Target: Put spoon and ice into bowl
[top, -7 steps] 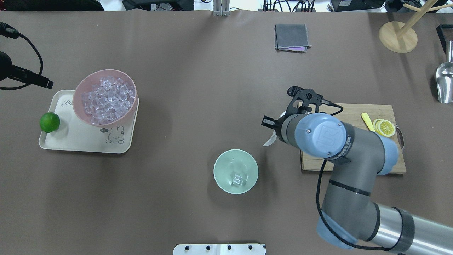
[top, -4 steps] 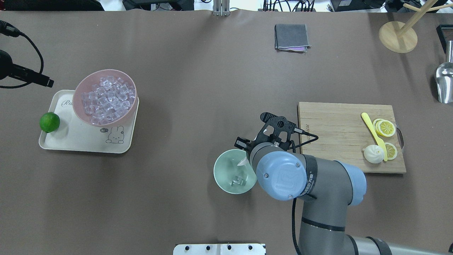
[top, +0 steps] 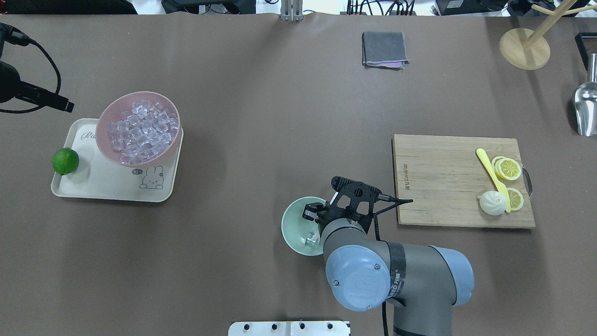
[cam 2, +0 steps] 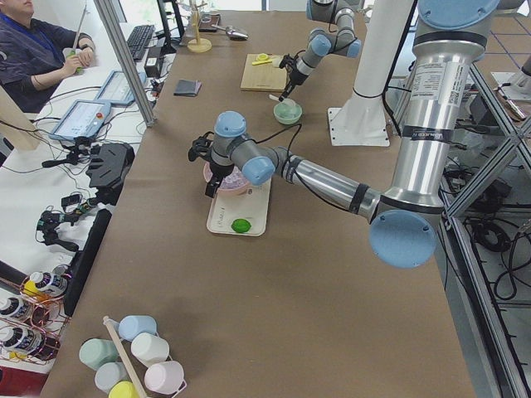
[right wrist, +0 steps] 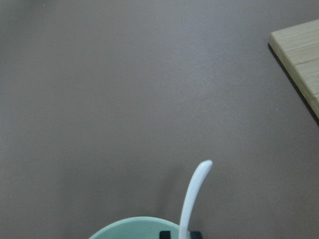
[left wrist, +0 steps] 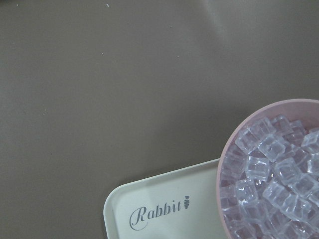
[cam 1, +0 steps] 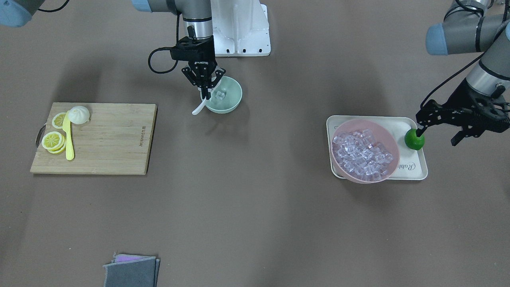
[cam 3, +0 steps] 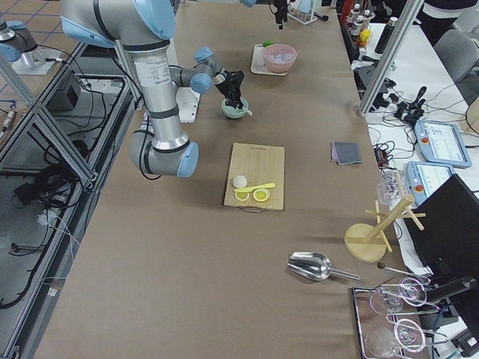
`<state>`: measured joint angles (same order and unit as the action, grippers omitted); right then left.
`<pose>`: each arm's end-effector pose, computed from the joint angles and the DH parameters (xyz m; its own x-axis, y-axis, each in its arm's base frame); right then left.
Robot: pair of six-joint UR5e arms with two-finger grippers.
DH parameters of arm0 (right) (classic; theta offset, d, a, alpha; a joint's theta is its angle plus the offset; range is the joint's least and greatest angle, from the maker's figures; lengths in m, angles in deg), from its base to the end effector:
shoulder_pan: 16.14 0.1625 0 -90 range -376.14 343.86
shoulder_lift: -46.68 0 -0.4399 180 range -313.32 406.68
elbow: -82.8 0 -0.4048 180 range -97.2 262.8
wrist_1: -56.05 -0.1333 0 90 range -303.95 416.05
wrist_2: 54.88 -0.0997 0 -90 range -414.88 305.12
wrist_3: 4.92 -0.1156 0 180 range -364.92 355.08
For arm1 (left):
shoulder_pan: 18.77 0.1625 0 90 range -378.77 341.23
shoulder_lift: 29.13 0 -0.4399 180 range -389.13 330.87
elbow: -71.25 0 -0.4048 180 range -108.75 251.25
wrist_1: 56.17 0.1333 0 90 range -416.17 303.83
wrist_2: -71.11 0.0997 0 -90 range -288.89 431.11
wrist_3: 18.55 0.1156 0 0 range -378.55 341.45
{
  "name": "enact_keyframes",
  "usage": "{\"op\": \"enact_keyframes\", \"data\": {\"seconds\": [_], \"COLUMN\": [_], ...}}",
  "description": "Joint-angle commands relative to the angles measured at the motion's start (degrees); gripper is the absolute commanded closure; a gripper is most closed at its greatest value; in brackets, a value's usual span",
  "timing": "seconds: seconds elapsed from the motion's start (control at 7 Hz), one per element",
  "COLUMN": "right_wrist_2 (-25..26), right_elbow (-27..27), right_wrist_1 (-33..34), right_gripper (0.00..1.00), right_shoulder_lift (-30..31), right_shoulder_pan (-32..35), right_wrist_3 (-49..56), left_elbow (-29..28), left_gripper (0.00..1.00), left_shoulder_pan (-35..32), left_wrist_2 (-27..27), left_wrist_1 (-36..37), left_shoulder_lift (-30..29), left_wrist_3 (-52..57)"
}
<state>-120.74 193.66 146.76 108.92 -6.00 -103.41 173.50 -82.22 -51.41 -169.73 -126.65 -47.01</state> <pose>-0.5762 -0.2865 0.2448 0.5848 0.2414 0.7744 -0.5518 0.8182 0.1616 0.1947 -0.5488 0.4642 0.6731 0.3114 -0.6708 -0.0050 0.9089 0.4169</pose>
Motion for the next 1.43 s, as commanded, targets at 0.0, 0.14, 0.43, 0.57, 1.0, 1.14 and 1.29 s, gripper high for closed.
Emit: {"op": "enact_keyframes", "data": {"seconds": [0.0,0.14,0.43,0.57,1.0,1.14,1.29], "right_wrist_2": [2.2,2.2,-2.6,-10.0,-30.7,-36.4,-42.7], "right_elbow": [0.0,0.5,1.0,1.0,0.9,0.8,0.4], "right_wrist_1": [0.4,0.3,0.1,-0.1,-0.3,-0.3,-0.2], "right_gripper": [0.0,0.0,0.0,0.0,0.0,0.0,0.0], "right_shoulder_lift": [0.7,0.6,0.8,0.9,4.4,6.9,9.3], "right_shoulder_pan": [-0.3,0.2,5.9,11.7,29.5,35.6,41.9], "right_wrist_3": [2.9,6.0,12.6,18.2,41.2,50.1,59.4], "left_elbow": [0.0,0.0,-0.1,-0.3,-0.5,-1.1,-2.7], "left_gripper": [0.02,0.02,0.02,0.02,0.01,0.01,0.01], "left_shoulder_pan": [0.0,-0.1,-2.7,-3.6,-18.7,-21.4,-22.9], "left_wrist_2": [0.0,0.0,-0.5,-0.6,-7.0,-7.0,-6.9], "left_wrist_1": [0.0,0.0,0.8,1.1,26.7,31.4,32.0], "left_shoulder_lift": [-0.1,0.0,0.3,0.6,1.4,2.8,5.5], "left_wrist_3": [-0.3,0.0,0.3,1.3,36.7,41.6,41.7]}}
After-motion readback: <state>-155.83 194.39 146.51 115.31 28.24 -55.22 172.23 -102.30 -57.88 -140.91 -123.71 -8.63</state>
